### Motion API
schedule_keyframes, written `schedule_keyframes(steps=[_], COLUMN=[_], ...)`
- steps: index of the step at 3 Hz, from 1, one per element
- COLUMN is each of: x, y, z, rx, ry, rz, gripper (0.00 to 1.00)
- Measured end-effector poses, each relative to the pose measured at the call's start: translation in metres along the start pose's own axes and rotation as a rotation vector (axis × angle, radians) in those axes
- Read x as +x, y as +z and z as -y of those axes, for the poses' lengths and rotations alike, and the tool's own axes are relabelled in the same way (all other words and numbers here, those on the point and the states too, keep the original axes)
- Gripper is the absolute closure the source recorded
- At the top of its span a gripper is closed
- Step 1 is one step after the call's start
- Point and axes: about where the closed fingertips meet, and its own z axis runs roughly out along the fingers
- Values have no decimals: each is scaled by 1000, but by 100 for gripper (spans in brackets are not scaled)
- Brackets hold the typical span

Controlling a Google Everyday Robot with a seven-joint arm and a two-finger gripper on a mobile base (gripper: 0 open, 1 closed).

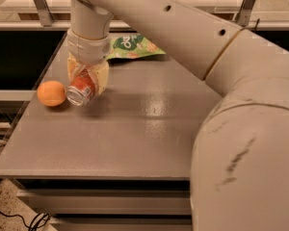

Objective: Move coke can near orange

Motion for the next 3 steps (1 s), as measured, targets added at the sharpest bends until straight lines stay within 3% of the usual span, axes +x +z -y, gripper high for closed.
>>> schedule_keyframes(steps=[2,3], x=[14,20], y=[9,13], z=[40,48], rx=[5,7], ry=[-60,-62], rz=[4,12], gripper=[100,83])
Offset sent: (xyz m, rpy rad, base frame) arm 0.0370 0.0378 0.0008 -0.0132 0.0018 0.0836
